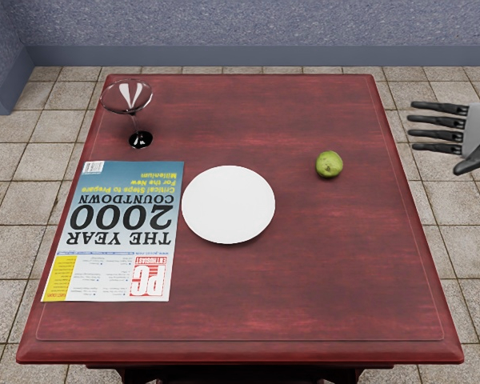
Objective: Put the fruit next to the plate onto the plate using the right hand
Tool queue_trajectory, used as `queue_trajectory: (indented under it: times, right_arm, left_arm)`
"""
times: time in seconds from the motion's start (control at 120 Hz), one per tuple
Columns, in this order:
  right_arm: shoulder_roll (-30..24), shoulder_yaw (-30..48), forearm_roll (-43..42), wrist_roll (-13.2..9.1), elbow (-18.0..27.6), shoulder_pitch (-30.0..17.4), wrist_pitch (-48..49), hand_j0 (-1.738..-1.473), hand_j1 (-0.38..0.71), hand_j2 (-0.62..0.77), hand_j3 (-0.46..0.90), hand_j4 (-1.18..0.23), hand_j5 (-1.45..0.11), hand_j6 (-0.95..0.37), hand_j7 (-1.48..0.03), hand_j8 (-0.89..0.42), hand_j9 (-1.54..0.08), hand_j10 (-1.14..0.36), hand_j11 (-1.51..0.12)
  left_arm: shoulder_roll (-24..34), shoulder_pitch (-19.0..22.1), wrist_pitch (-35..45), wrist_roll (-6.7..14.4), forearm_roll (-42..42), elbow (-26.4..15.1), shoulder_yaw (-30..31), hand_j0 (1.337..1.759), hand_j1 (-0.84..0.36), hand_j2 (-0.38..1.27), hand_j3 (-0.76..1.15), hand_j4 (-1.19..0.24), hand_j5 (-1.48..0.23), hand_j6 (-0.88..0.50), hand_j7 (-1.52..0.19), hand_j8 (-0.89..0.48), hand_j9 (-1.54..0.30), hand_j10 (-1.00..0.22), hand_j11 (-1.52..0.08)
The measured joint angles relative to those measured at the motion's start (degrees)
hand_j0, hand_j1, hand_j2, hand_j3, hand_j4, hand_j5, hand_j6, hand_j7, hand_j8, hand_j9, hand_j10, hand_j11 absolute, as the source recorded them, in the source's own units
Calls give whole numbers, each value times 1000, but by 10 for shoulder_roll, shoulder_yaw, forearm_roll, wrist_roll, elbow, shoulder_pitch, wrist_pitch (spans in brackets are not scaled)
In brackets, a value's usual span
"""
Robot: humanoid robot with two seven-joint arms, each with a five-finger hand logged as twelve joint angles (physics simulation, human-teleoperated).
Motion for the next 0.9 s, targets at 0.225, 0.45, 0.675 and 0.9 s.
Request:
queue_trajectory:
  times: [0.225,0.45,0.675,0.9]
  right_arm:
    - [16,0,-2,0,0,12,0,-1658,-349,1,0,0,0,4,0,3,0,2,0]
    - [102,-5,-171,-1,15,85,0,-1658,-349,1,0,0,0,2,0,2,0,1,0]
    - [213,-37,-448,-45,32,150,-162,-1658,-349,0,0,-1,0,-1,0,-1,0,0,0]
    - [282,-118,-636,-54,34,196,-298,-1658,-349,1,0,-2,0,-2,0,-2,0,-1,0]
  left_arm:
    - [0,0,0,0,0,0,0,1658,349,0,0,0,0,0,0,0,0,0,0]
    - [0,0,0,0,0,0,0,1658,349,0,0,0,0,0,0,0,0,0,0]
    - [0,0,0,0,0,0,0,1658,349,0,0,0,0,0,0,0,0,0,0]
    - [0,0,0,0,0,0,0,1658,349,0,0,0,0,0,0,0,0,0,0]
